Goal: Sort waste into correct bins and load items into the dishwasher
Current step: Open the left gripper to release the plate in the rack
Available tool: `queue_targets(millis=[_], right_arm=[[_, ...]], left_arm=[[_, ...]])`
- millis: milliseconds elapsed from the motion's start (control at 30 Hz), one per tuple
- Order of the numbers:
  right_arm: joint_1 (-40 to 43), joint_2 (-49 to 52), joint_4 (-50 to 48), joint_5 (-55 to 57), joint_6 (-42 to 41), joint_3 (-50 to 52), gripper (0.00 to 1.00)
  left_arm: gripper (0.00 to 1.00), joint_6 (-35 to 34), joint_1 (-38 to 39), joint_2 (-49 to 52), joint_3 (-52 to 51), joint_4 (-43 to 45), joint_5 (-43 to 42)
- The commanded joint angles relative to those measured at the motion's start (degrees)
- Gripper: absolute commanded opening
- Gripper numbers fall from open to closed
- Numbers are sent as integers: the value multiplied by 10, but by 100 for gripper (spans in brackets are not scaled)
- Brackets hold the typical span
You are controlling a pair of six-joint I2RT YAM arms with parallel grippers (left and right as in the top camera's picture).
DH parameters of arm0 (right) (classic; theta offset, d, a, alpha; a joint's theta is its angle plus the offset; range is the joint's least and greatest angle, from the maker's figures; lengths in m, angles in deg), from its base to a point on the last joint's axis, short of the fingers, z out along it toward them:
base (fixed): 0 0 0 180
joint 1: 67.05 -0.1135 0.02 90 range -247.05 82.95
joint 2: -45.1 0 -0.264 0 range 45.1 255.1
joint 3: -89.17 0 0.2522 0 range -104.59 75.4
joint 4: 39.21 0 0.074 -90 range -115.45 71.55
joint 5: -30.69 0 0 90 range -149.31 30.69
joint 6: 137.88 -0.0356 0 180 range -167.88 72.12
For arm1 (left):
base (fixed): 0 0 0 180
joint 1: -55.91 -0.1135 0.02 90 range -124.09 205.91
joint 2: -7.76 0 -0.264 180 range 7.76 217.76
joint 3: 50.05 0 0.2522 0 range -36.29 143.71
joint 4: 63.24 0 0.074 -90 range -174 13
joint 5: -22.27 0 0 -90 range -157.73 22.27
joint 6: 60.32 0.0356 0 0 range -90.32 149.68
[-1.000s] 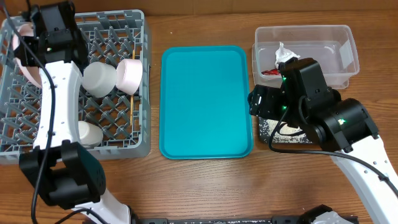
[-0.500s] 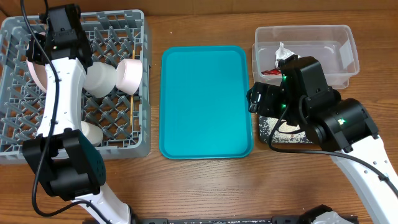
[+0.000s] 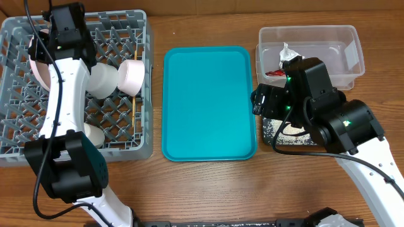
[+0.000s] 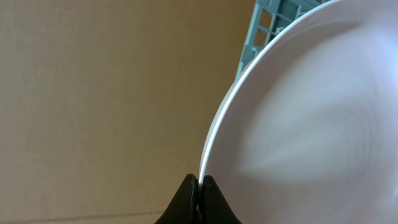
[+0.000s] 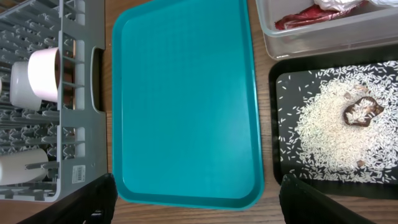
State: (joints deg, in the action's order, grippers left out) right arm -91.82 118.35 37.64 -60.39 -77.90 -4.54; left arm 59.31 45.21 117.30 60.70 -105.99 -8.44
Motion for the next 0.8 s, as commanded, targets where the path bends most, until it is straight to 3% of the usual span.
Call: queue_targets(millis=[0,433,767], right_arm=[[1,-1,1,3,0,-8,85],[1,-1,0,3,0,-8,85],[1,-1,0,3,0,-8,85]], left_arm=[[4,2,-8,-1,-17,7,29],[4,22,-6,-1,-95,85,71],[4,21,74,-1,-95,89,71]])
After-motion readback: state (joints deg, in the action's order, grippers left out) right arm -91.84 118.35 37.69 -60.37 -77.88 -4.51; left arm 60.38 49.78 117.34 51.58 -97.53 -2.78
